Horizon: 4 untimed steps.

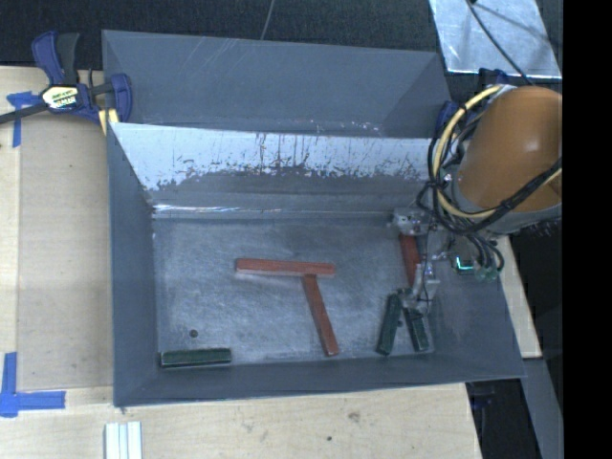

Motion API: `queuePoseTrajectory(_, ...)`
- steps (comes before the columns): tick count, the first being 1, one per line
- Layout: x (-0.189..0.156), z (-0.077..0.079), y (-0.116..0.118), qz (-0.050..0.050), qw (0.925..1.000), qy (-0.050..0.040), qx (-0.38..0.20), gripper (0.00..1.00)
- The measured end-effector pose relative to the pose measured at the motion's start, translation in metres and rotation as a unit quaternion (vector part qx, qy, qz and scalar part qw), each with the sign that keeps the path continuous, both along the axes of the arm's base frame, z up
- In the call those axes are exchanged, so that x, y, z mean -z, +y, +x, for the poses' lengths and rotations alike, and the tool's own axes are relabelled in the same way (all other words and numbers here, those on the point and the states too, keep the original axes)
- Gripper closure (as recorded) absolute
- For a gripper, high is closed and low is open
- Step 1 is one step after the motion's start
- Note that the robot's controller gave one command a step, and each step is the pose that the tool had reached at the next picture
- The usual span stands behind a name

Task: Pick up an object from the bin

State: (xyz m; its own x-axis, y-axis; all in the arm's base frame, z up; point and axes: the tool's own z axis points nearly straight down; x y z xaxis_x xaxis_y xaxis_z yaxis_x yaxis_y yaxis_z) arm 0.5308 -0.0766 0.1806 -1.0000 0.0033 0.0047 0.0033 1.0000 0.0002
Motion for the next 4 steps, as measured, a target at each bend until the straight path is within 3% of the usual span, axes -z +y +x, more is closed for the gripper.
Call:
queuePoseTrajectory(1,-0.004,0.002,0.000,0.000,1.0000,-0.0041,-0.001,0.00)
queuePoseTrajectory(2,0.085,-0.012,-0.002,-0.001,0.9983,-0.0044,0.059,0.00)
queuePoseTrajectory(3,0.097,-0.010,0.007,0.000,0.9982,-0.0030,0.061,0.00)
queuePoseTrajectory(4,0.085,-0.018,0.007,0.000,0.9993,-0.0013,-0.038,0.00)
